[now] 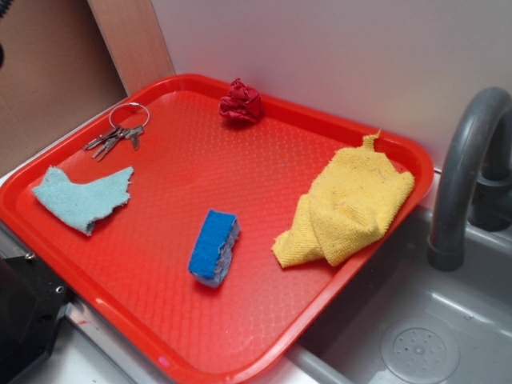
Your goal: Grab the red paper.
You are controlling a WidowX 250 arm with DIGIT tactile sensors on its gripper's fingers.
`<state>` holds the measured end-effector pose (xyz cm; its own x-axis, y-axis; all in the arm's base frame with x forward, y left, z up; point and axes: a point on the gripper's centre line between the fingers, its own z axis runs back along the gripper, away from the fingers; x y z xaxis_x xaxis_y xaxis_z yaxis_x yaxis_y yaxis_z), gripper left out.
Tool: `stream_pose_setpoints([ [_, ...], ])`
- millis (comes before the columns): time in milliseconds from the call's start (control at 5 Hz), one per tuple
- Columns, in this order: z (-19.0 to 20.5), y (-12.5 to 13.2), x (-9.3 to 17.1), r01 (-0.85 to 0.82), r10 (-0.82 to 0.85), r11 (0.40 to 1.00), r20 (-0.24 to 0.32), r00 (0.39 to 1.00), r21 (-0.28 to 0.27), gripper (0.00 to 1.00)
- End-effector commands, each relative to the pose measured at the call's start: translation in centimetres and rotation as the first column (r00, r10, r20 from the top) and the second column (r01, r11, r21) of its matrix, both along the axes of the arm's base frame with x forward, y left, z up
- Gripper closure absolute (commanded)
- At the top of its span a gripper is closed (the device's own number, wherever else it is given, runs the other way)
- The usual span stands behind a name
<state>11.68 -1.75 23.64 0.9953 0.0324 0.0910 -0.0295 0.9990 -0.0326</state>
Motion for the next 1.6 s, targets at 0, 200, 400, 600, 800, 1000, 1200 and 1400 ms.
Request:
stream_pose_setpoints([
  [0,0.0,0.0,0.0,0.0,0.0,1.0,0.0,1.0,0.0,0.0],
  [200,0.3,0.7,1.9,-0.063,0.062,0.998,0.101,0.993,0.014,0.0],
  [400,0.7,1.1,4.6,-0.132,0.126,0.991,0.199,0.972,0.018,0.0],
  [600,0.3,2.1,6.5,-0.189,0.186,0.982,0.323,0.928,-0.02,0.0],
  [800,-2.7,3.7,8.9,-0.225,0.26,0.965,0.392,0.882,-0.135,0.0],
  [1000,-5.1,5.1,11.9,-0.16,0.206,0.978,0.477,0.854,-0.135,0.0],
  [1200,-7.1,6.1,15.2,-0.169,0.212,0.977,0.502,0.839,-0.13,0.0],
  [1400,-8.6,6.6,17.2,-0.182,0.199,0.98,0.501,0.842,-0.083,0.0],
])
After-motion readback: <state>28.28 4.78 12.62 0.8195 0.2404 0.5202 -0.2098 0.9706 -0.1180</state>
